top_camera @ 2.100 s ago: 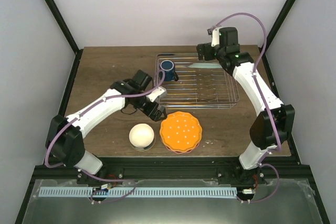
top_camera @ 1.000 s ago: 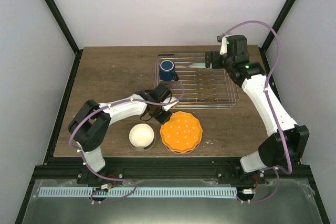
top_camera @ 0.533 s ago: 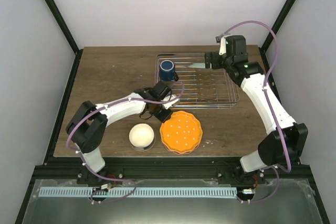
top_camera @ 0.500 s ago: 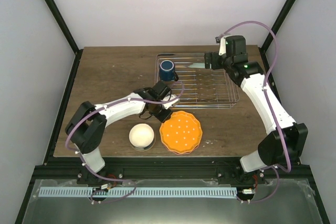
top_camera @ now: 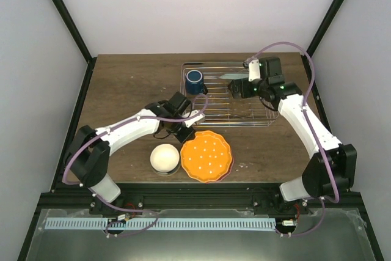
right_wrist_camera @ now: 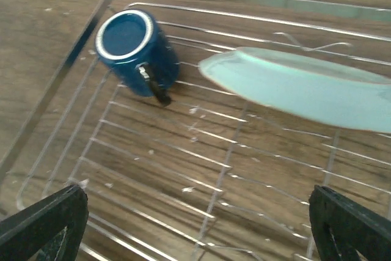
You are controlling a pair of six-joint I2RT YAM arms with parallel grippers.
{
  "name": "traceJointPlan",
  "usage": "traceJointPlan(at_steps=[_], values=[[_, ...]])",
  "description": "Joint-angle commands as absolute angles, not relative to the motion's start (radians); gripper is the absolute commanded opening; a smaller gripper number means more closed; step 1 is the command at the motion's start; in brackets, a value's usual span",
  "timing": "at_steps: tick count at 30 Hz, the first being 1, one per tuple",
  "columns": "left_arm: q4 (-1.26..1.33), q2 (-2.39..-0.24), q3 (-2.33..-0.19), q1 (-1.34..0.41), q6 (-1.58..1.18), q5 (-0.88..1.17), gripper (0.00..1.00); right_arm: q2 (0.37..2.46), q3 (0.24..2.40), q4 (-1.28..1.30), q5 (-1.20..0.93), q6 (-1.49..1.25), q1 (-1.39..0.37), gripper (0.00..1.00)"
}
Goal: Load the mixed dishes into the dish rack
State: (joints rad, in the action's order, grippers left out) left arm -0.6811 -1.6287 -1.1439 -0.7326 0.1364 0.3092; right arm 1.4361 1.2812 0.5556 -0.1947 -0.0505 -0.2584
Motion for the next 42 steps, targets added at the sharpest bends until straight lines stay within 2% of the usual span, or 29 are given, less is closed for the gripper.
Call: traceJointPlan(at_steps=[1,12,20,25,33,42], values=[[-0.656,-1.556,-1.163,-0.702,0.149,0.426,0.00,1.368,1.248,0.513,-0.378,-0.068,-0.252,1.00],[-0.680,-1.504,-1.242,-0.621,0.166,0.487,0.00,1.364,1.172,0.514,-0.620,-0.050,-0.254,1.00],[-0.694,-1.499,-1.303,-0.604,0.167,0.501,0.00,1.368,1.112,0.546,-0.699,0.000,-0.256,0.99],[-0.687,-1.507,-1.327,-0.592,0.166,0.488,0.00,1.403,1.097,0.586,-0.745,0.032,-0.266,0.93],[-0.657,-1.530,-1.350,-0.579,0.165,0.468,0.00,1.426,1.097,0.611,-0.805,0.071,-0.274,0.92],[-0.613,-1.564,-1.367,-0.564,0.158,0.459,0.00,1.473,1.116,0.641,-0.893,0.105,-0.278,0.85]])
